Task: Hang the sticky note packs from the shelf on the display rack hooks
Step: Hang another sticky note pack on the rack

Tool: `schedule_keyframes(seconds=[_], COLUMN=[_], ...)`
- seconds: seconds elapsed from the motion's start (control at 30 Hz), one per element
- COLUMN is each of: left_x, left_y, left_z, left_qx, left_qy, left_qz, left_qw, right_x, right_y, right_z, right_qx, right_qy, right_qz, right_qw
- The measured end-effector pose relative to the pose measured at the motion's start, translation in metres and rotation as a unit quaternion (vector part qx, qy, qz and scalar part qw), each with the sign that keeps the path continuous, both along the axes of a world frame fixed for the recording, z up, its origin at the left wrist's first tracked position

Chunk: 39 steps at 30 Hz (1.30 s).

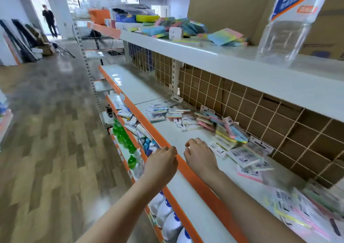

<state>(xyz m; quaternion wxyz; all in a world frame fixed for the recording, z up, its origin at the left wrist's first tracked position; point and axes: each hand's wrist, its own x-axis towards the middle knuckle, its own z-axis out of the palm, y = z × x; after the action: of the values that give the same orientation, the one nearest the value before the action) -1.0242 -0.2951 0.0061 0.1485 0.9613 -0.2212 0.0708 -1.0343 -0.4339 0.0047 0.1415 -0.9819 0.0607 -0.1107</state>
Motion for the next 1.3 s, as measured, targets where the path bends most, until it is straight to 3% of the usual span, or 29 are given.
schedule_keyframes(seconds=[0.5,0.7,0.87,1.0,1.3], left_x=[0.201,0.302,0.368,0.390,0.385], left_y=[0.022,0.018,0.010,0.008,0.006], left_z=[-0.034,-0.035,-0.044,-0.067,-0.070], left_qx=[-0.025,-0.030,-0.020,-0.007,-0.064], left_qy=[0.011,-0.039,0.002,0.031,-0.042], left_qz=[-0.018,-0.049,-0.110,-0.146,-0.166], left_qw=[0.999,0.998,0.994,0.989,0.983], right_x=[0.177,0.261,0.310,0.321,0.317], right_y=[0.004,0.002,0.004,0.008,0.029], right_z=[-0.019,-0.020,-0.031,-0.050,-0.067], right_qx=[0.065,0.017,-0.061,-0.060,-0.105], right_qy=[0.003,-0.011,0.042,0.108,0.067], right_qz=[-0.003,-0.075,-0.131,-0.193,-0.308], right_qw=[0.998,0.997,0.989,0.973,0.943])
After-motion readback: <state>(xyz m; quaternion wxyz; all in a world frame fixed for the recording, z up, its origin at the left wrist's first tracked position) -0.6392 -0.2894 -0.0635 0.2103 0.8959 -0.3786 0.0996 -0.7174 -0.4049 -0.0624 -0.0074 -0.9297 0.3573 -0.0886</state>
